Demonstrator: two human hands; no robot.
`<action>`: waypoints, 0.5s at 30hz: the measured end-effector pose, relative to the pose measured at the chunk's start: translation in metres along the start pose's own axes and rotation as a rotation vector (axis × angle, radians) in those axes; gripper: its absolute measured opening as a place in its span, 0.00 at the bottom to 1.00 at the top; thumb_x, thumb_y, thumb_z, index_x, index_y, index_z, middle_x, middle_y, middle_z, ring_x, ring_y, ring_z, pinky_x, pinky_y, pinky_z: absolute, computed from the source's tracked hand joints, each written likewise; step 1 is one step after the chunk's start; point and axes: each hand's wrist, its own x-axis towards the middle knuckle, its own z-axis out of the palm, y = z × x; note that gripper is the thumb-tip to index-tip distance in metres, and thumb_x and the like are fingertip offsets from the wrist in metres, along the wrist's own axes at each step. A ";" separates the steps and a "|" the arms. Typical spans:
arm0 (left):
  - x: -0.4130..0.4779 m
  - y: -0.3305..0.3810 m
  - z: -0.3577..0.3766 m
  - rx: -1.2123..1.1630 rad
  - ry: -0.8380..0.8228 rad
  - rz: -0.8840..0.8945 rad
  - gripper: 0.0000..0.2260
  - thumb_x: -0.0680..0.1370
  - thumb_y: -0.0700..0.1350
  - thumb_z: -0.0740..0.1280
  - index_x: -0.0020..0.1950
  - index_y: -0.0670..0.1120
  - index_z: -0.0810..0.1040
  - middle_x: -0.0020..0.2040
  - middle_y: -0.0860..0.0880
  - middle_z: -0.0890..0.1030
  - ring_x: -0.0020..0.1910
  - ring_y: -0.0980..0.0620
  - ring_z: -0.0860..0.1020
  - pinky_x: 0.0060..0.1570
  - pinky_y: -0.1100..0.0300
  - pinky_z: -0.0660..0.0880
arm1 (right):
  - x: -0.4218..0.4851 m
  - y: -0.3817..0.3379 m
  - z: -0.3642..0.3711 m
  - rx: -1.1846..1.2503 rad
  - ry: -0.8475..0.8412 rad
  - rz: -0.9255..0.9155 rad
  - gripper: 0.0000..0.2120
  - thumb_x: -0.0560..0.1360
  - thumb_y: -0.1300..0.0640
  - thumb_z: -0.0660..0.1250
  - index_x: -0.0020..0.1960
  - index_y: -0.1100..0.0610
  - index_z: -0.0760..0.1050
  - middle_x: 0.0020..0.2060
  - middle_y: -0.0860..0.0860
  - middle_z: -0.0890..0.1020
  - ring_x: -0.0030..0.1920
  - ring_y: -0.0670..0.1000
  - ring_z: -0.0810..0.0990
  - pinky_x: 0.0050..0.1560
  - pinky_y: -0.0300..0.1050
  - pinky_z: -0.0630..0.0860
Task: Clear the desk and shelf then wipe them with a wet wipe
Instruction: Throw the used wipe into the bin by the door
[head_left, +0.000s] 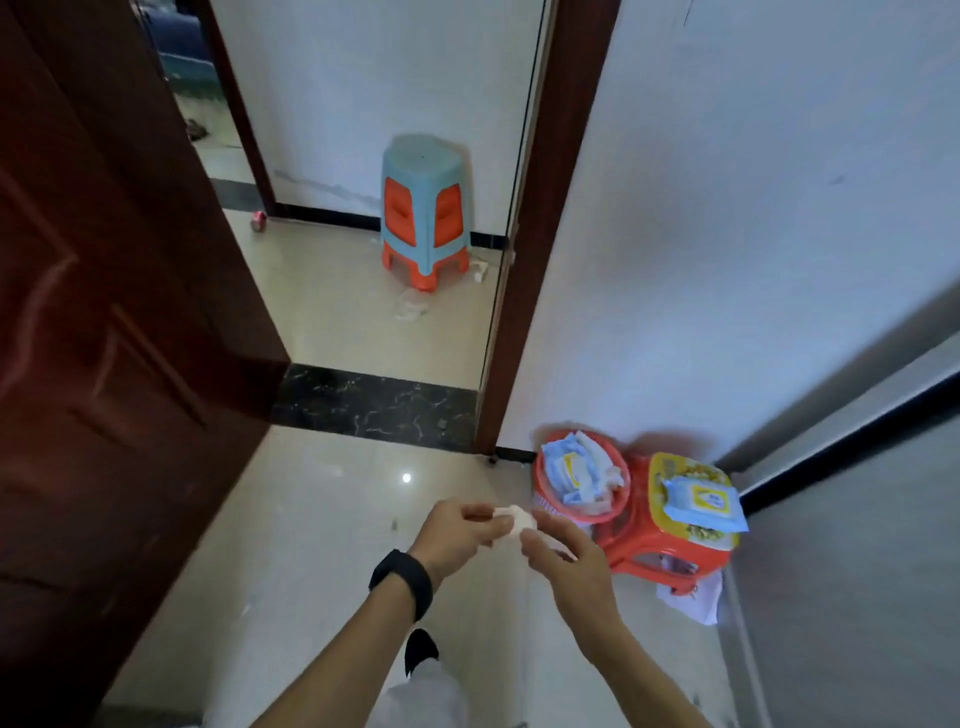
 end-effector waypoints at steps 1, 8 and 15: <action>0.014 0.011 0.002 0.008 -0.024 0.011 0.13 0.77 0.47 0.71 0.60 0.45 0.81 0.51 0.50 0.84 0.48 0.52 0.81 0.39 0.68 0.74 | 0.009 -0.007 -0.004 0.012 0.017 0.002 0.11 0.75 0.58 0.74 0.57 0.50 0.82 0.47 0.50 0.87 0.46 0.50 0.85 0.52 0.50 0.82; 0.097 0.077 0.027 0.163 -0.258 0.137 0.05 0.75 0.44 0.74 0.50 0.51 0.85 0.44 0.55 0.86 0.45 0.58 0.83 0.47 0.67 0.77 | 0.064 -0.047 -0.036 0.021 0.235 -0.037 0.08 0.74 0.62 0.74 0.51 0.52 0.84 0.39 0.52 0.87 0.39 0.47 0.83 0.43 0.41 0.80; 0.174 0.109 0.067 0.650 -0.372 0.319 0.11 0.75 0.50 0.71 0.56 0.51 0.84 0.51 0.57 0.84 0.48 0.63 0.81 0.52 0.66 0.74 | 0.106 -0.053 -0.073 -0.037 0.486 -0.007 0.02 0.73 0.56 0.75 0.43 0.50 0.84 0.33 0.47 0.85 0.35 0.44 0.82 0.41 0.38 0.78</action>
